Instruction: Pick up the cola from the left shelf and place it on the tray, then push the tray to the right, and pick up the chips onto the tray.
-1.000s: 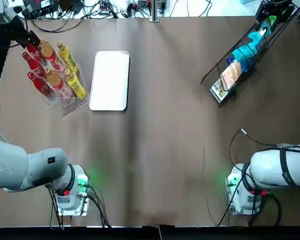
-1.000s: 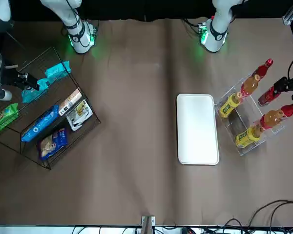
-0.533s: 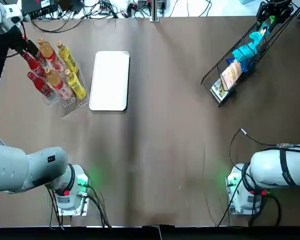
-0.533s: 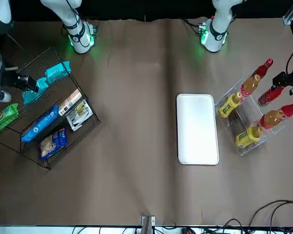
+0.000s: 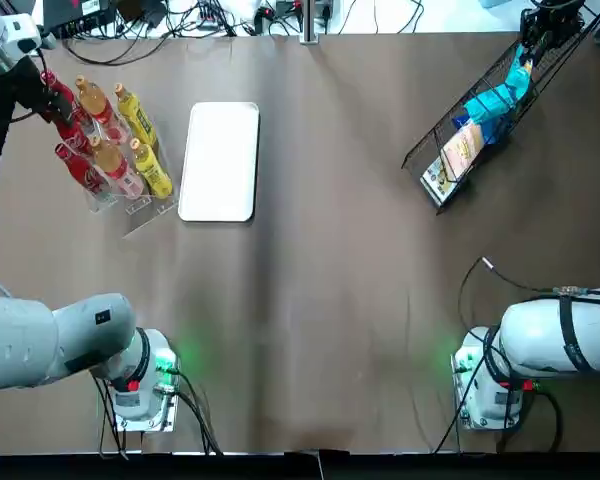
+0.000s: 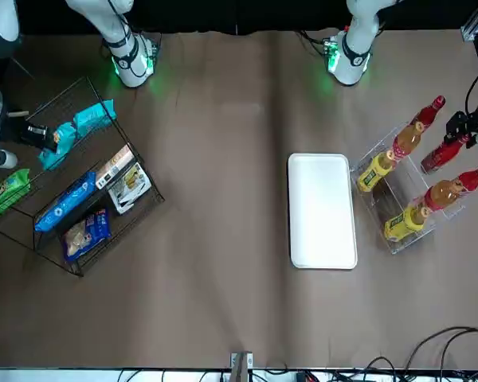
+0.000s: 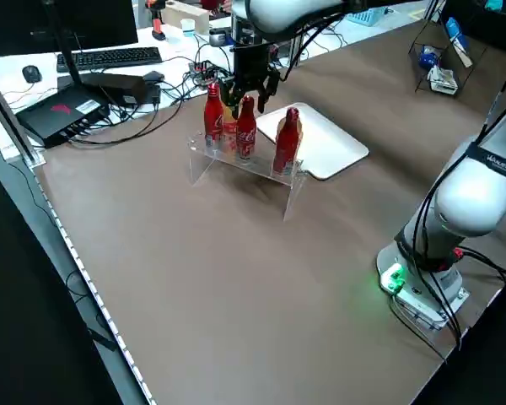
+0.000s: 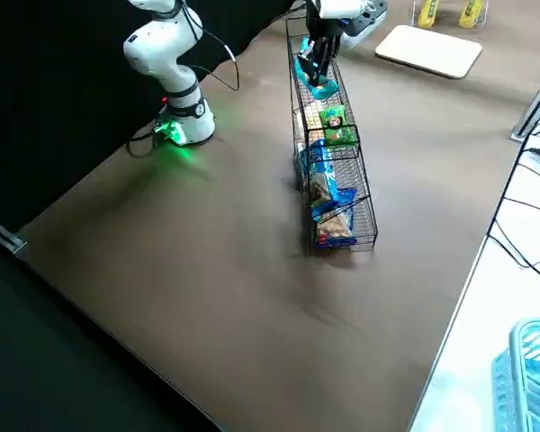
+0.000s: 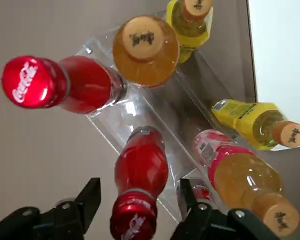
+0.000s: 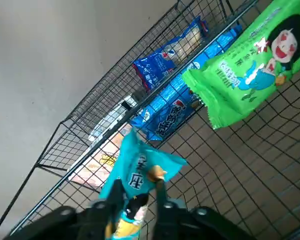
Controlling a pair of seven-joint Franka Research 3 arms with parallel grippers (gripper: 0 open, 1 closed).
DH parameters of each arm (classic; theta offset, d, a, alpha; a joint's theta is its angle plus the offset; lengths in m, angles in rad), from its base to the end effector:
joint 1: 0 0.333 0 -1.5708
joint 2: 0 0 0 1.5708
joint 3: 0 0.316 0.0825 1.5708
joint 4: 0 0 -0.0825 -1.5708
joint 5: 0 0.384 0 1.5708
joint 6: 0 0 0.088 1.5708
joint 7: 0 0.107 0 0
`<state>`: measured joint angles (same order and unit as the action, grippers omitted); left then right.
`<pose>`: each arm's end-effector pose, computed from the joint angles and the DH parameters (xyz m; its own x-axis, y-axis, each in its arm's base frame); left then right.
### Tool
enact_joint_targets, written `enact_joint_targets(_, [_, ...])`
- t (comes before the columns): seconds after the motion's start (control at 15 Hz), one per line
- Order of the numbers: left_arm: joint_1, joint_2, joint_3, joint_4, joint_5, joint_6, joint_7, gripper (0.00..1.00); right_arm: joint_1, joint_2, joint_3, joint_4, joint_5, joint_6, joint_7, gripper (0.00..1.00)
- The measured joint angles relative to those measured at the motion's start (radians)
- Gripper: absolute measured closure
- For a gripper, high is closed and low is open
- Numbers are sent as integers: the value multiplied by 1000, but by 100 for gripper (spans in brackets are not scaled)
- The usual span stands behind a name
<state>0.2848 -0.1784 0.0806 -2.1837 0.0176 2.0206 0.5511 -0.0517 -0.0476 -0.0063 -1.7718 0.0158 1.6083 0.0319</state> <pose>0.4642 0.1800 0.4659 0.9811 -0.1932 0.0117 -0.1931 -0.9811 -0.0092 0.5337 -0.0294 0.5590 0.9892 -0.0899 -0.1161 -0.0920 -0.9957 -0.0122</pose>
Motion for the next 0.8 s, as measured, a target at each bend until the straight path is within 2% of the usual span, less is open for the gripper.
enact_joint_targets(0.07, [5, -1, 1, 0, 0, 0, 0, 31, 0, 0, 0, 0, 0, 0, 0, 73])
enact_joint_targets(0.13, [8, -1, 2, 0, 0, 0, 0, 38, 0, 0, 0, 0, 0, 0, 0, 78])
enact_joint_targets(0.2, [8, -2, 3, 0, 0, 0, 0, 38, 0, 0, 1, 0, 0, 0, 0, 86])
enact_joint_targets(0.27, [8, -2, 3, 0, 0, -1, -1, 42, 0, 0, 2, 1, 0, 0, 0, 92])
enact_joint_targets(0.4, [7, -4, 2, 1, 0, -7, -1, 62, 0, 0, 3, 2, 0, -1, 0, 96])
enact_joint_targets(0.47, [7, -6, 2, 1, 0, -12, -3, 65, 0, 0, 3, 3, 0, -1, 0, 96])
enact_joint_targets(0.8, [2, -7, -2, 13, 0, -43, -35, 65, 0, 0, 4, 28, 0, -1, -14, 96])
